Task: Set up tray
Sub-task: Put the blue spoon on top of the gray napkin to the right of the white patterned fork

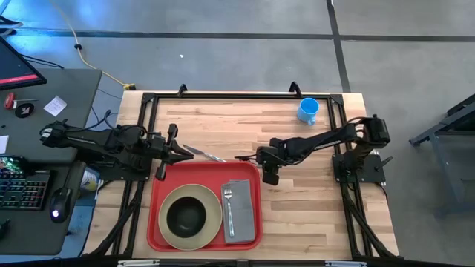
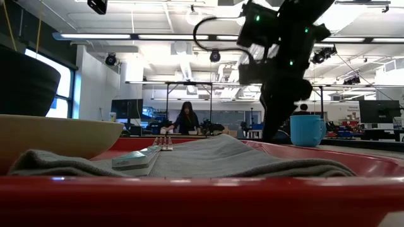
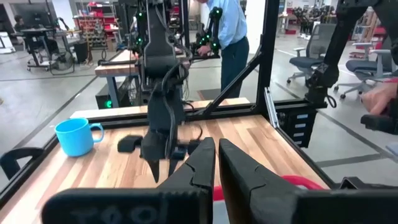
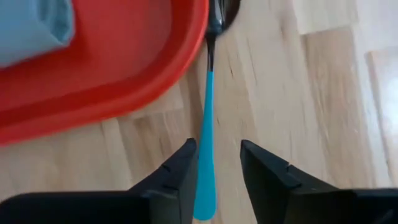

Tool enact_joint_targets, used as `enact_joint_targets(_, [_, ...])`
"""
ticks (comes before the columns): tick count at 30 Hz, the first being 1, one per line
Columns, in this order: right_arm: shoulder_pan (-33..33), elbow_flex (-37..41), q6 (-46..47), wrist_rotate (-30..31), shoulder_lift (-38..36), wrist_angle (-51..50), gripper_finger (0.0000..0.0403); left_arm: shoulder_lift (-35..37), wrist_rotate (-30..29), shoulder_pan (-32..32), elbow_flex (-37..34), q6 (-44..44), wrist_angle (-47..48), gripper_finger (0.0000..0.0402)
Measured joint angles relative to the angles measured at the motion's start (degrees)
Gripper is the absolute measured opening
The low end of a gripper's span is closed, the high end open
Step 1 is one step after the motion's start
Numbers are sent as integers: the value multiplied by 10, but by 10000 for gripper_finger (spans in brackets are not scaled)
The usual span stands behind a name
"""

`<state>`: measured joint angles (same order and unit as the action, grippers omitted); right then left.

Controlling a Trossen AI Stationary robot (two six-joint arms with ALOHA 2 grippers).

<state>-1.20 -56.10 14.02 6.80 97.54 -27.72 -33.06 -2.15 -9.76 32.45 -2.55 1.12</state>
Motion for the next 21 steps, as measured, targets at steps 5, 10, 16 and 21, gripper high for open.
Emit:
enact_joint_targets(5, [1,-1,-15,-12,29,42,108,-1,1,0,0,-1,-8,56])
enact_joint_targets(10, [1,-1,-23,-13,57,60,88,-1,5,0,0,-4,-8,56])
enact_joint_targets(16, [2,-2,-25,-8,60,61,44,-1,5,0,0,-16,-10,56])
enact_joint_targets(21, [16,-2,-38,-25,60,54,10,-1,6,0,0,-17,-10,56])
